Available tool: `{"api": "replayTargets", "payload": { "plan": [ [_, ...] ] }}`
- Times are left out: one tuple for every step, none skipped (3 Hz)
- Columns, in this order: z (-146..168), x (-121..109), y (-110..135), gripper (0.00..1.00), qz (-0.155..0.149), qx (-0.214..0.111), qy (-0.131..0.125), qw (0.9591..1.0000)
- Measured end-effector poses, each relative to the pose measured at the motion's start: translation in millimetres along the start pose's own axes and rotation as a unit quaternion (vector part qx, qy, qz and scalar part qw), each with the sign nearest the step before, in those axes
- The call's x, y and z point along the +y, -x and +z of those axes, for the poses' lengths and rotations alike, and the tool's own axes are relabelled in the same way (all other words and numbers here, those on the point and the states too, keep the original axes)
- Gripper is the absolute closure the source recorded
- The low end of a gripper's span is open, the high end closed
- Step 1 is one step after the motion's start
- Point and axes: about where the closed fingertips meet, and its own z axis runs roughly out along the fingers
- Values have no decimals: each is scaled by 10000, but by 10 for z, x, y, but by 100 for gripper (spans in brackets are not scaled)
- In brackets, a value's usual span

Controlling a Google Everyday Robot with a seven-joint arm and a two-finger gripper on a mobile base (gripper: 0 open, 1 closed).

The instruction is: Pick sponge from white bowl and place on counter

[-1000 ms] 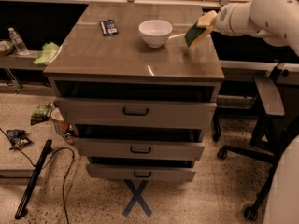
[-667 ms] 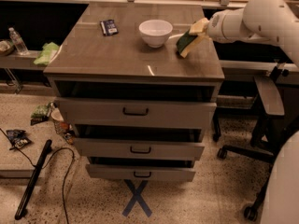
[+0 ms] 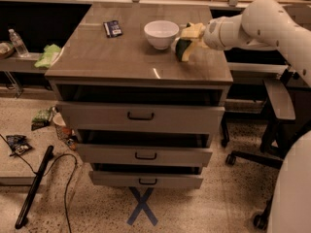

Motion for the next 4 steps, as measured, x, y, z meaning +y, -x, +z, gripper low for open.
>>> {"api": "replayTargets", "payload": {
  "plan": [
    [0,1,0,1,-1,1,0,10000],
    [53,77,5,0,-480,128,-145,9987],
    [87,130,26,0,-924,227,-285,9951],
    [46,152,147,0,-1341,143,-466,9898]
  ]
}}
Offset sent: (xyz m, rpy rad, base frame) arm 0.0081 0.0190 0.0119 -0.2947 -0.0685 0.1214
